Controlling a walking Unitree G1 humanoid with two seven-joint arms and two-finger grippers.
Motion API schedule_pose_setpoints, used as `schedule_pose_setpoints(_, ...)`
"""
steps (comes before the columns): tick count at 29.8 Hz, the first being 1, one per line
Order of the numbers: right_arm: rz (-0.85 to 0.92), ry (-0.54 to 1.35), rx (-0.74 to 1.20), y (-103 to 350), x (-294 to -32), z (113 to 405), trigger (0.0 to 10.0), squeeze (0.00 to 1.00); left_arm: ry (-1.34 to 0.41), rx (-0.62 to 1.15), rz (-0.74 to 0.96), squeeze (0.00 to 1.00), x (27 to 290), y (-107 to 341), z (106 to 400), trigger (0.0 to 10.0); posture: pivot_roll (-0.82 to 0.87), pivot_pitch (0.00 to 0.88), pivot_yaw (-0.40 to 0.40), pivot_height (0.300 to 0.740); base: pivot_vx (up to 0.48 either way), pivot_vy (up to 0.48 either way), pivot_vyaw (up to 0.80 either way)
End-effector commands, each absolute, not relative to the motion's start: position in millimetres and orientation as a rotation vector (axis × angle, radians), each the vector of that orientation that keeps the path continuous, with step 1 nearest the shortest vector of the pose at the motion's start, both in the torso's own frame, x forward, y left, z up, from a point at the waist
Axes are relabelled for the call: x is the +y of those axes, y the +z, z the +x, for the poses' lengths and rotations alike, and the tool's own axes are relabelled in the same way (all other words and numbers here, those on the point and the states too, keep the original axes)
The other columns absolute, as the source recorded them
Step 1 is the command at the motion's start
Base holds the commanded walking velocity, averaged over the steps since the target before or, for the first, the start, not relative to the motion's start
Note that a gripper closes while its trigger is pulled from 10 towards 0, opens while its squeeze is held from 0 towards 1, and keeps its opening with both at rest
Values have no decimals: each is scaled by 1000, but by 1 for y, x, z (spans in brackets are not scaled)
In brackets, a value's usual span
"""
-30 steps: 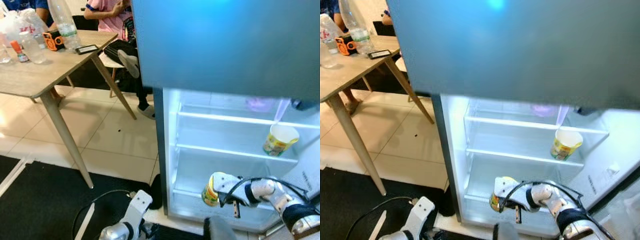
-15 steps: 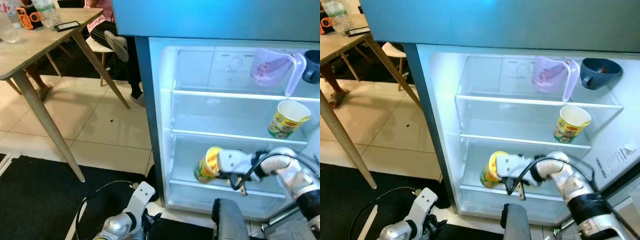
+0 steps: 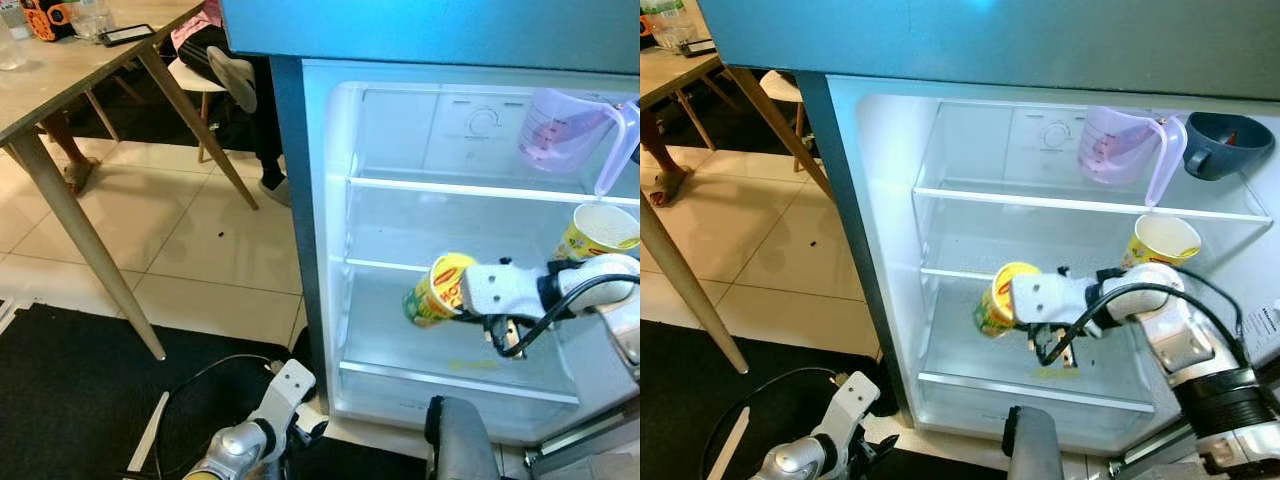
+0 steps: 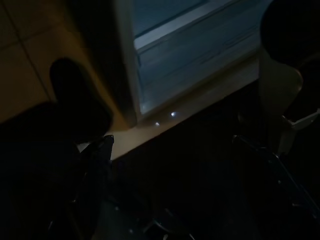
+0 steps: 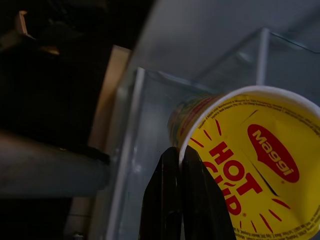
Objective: Restocking fridge
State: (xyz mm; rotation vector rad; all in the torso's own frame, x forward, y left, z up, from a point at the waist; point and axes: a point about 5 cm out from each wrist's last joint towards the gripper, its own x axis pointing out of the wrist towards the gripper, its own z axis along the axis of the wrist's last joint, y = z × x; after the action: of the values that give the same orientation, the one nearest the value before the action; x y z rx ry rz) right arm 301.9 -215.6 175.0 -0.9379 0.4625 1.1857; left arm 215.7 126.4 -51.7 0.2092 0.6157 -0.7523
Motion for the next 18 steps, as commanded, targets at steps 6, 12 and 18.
schedule_pose_setpoints(6,-1004,1092,452,188,-216,313,10000,0,-906,499,307,0,105,-40,223,10000,-59,0,13,415,0,0,0)
schedule_pose_setpoints(12,-1063,1006,470,186,-218,324,10000,0,-962,340,358,0,91,-21,238,10000,-55,0,10,395,0,0,0)
schedule_pose_setpoints(18,-1083,979,472,188,-217,330,10000,0,-981,163,359,0,76,5,256,10000,-55,0,11,375,0,0,0)
